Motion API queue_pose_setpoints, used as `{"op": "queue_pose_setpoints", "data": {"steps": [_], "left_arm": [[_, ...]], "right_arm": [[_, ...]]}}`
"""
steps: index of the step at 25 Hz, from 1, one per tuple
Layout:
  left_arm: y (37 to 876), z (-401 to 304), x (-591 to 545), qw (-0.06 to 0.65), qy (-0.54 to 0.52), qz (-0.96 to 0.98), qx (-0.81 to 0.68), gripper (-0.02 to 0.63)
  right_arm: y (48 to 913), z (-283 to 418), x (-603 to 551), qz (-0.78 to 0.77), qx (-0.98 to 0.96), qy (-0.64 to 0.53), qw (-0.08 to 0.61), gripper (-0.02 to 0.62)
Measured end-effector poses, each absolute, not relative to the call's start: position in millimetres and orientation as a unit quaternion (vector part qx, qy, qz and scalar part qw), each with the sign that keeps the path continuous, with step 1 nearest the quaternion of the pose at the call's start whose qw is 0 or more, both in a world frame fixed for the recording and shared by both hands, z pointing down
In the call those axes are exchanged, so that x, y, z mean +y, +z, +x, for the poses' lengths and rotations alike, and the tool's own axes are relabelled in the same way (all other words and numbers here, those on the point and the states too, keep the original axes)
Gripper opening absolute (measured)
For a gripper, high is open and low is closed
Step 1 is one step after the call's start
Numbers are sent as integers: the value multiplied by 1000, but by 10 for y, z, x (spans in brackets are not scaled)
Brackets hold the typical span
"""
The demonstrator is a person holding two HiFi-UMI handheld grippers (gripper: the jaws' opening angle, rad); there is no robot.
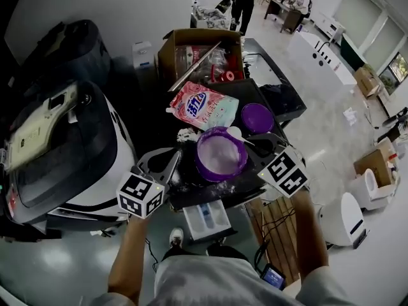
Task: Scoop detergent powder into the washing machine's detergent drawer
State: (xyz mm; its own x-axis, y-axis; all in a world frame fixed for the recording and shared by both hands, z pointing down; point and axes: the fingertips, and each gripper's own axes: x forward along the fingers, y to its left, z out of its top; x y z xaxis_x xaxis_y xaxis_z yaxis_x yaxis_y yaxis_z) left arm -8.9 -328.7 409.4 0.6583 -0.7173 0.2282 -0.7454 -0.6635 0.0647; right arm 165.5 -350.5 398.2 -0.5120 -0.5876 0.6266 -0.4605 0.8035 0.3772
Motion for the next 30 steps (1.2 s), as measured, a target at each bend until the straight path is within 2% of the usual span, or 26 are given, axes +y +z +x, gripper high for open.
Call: {"op": "queue_pose_setpoints", "data": {"steps": [11,24,30], "left_arm": [[4225,-177,-3387,101,94,879,-455,11],[4311,-165,-3461,100,102,891,-431,11],[4325,-206,-3455,105,96,894,-425,11]], "right_arm": [[4476,1379,-3737,148,-839,-139,505,3],[4881,1347,-3868,106,-773,-176,600,3],[4950,1341,-3850,95,-757,-179,621,3]]}}
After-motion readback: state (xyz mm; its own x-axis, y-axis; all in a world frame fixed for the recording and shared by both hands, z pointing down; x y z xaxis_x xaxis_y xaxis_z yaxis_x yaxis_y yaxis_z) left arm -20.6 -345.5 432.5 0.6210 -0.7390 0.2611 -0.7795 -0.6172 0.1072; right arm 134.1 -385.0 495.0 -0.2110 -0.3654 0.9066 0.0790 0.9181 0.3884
